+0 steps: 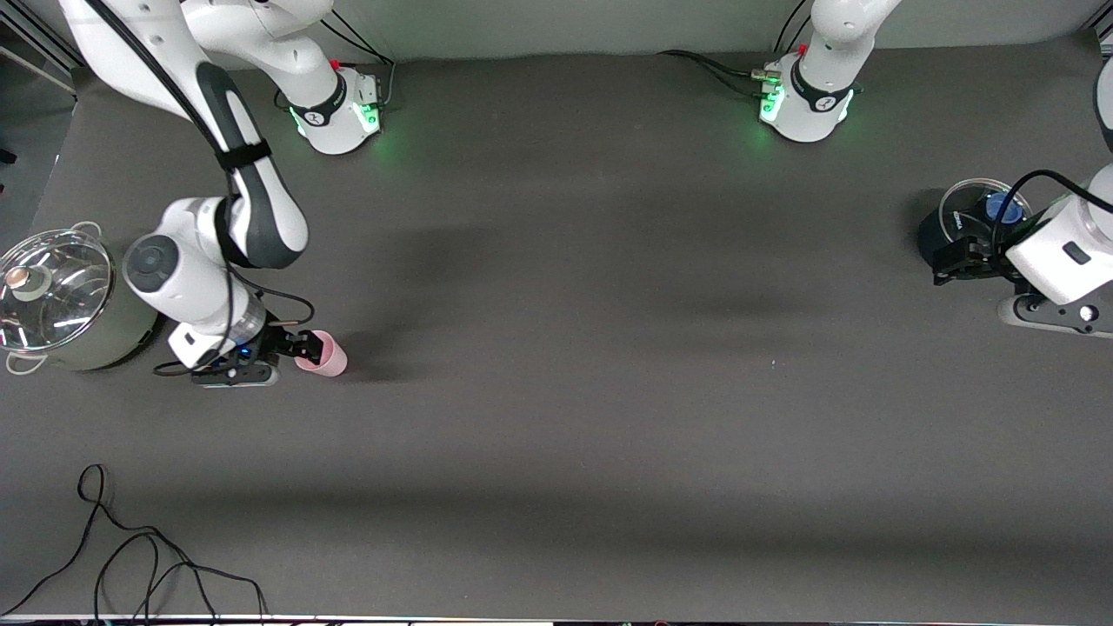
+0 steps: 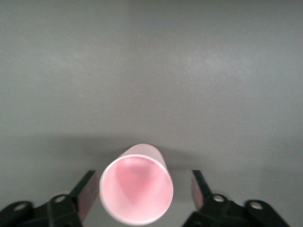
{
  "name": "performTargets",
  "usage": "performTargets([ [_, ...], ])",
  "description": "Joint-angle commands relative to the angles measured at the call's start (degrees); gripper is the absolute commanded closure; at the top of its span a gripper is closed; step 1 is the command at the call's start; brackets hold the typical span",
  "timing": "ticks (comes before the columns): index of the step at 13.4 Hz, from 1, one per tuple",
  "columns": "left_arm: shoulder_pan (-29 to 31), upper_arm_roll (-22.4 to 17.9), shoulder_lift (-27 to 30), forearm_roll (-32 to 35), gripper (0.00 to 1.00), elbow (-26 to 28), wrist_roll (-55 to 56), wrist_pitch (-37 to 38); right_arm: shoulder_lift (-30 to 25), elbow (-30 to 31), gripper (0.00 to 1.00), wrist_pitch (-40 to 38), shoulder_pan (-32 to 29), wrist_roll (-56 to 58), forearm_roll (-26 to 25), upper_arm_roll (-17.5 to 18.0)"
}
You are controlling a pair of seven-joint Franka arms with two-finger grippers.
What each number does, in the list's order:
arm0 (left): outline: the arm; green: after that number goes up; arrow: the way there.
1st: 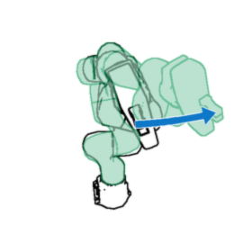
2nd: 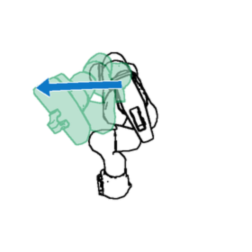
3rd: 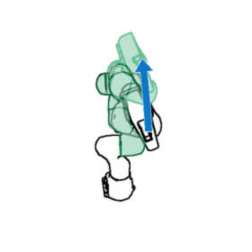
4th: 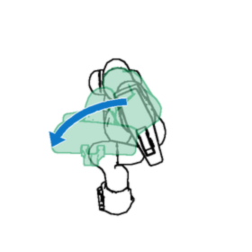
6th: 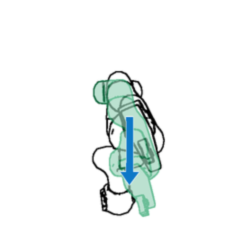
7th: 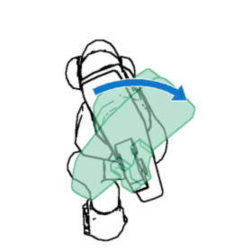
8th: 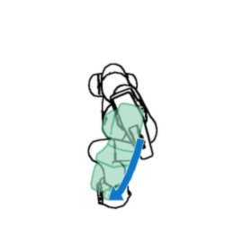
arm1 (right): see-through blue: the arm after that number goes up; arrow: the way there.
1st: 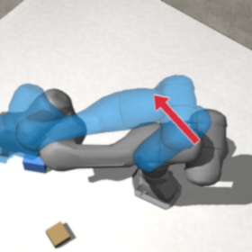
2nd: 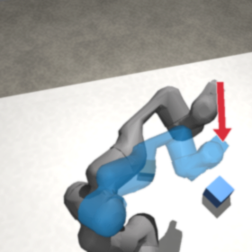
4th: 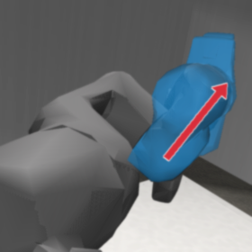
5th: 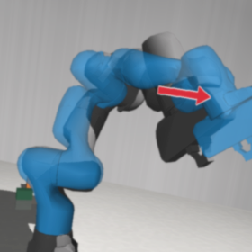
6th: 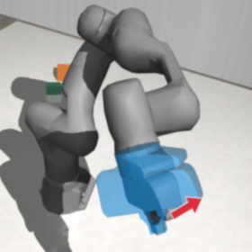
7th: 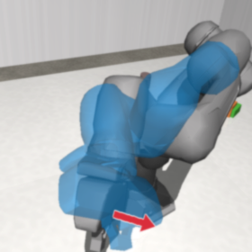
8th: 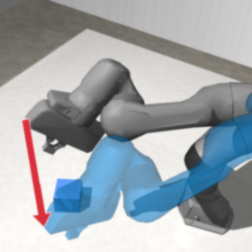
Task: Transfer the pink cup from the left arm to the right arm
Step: 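Lower the cup with the right gripper while the left gripper retracts, then open the right gripper to release the cup on the table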
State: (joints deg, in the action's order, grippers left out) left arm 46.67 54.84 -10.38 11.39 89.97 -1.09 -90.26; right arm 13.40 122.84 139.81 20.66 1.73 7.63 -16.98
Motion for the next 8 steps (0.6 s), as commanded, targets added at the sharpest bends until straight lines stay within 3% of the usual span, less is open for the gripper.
performTargets([
  [1, 0.35, -0.34, 3.7, -0.14, 0.0, 2.92, 1.0, -1.93, -7.68, -5.74, 0.0, -12.76, 0.52, -2.68, 0.28, -0.25],
  [5, -0.17, -2.96, 7.39, -3.04, 0.0, 6.09, 0.75, -4.49, -8.4, -26.46, 0.0, -35.52, 0.61, -6.46, 0.19, -0.25],
  [6, -4.09, -7.68, 8.09, -5.31, 0.0, 6.09, 0.13, -4.4, -8.13, -31.3, 0.0, -40.53, 0.44, -8.3, 0.1, -0.42],
  [8, -15.94, -20.76, 10.2, -7.87, 0.0, 6.35, -0.05, -4.14, -8.13, -36.52, 0.0, -47.76, -0.26, -9.11, -0.42, -1.04],
])
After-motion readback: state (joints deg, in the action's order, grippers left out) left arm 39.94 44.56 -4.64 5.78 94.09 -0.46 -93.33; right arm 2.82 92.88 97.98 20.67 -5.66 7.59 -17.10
